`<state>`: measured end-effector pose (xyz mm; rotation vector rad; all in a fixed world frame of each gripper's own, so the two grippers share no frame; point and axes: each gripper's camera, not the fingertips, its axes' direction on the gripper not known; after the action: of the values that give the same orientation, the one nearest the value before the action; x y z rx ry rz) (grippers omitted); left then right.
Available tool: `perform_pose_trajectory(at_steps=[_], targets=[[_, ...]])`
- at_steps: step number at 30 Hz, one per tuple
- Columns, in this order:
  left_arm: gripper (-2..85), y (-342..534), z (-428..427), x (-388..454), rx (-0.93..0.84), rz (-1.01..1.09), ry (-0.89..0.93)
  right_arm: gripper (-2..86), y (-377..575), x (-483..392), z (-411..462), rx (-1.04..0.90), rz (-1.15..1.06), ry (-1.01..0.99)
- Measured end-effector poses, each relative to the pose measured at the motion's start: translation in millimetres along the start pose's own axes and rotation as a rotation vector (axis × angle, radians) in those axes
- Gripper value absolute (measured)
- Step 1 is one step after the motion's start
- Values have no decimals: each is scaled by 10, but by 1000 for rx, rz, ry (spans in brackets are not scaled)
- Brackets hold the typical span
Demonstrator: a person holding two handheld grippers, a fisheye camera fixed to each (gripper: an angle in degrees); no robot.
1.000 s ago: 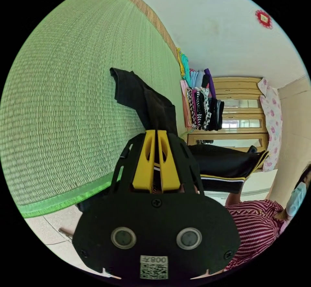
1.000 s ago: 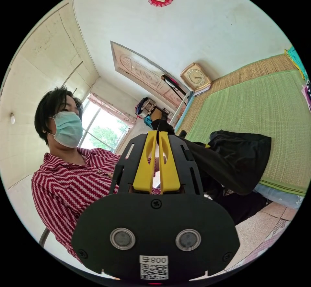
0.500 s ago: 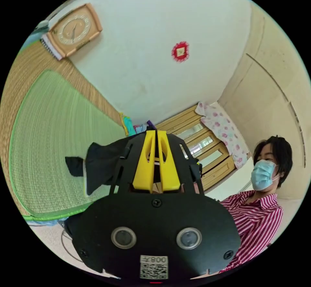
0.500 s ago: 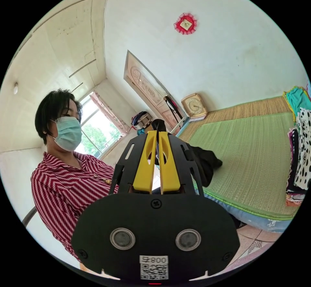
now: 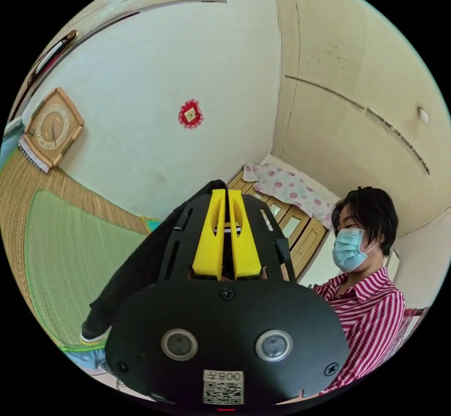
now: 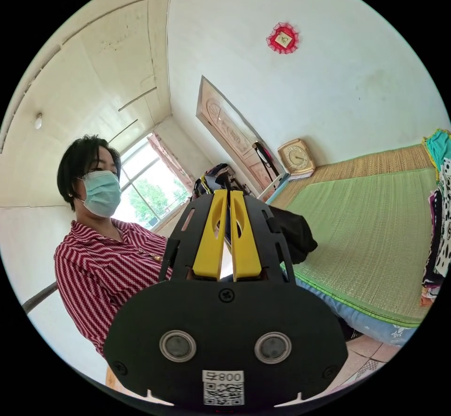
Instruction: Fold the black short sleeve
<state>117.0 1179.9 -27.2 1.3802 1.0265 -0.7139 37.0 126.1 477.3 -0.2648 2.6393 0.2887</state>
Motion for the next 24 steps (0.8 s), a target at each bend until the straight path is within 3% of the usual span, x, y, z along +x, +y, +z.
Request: perform_pose_trajectory(at_steps=[11,24], targets=[[6,863,-841,714,38,255,90,5,-316,-1085,-482,92,-251,14],[6,2169,-1820,1257,30,490,43,5,-187,-2027,-910,200,-460,-14]])
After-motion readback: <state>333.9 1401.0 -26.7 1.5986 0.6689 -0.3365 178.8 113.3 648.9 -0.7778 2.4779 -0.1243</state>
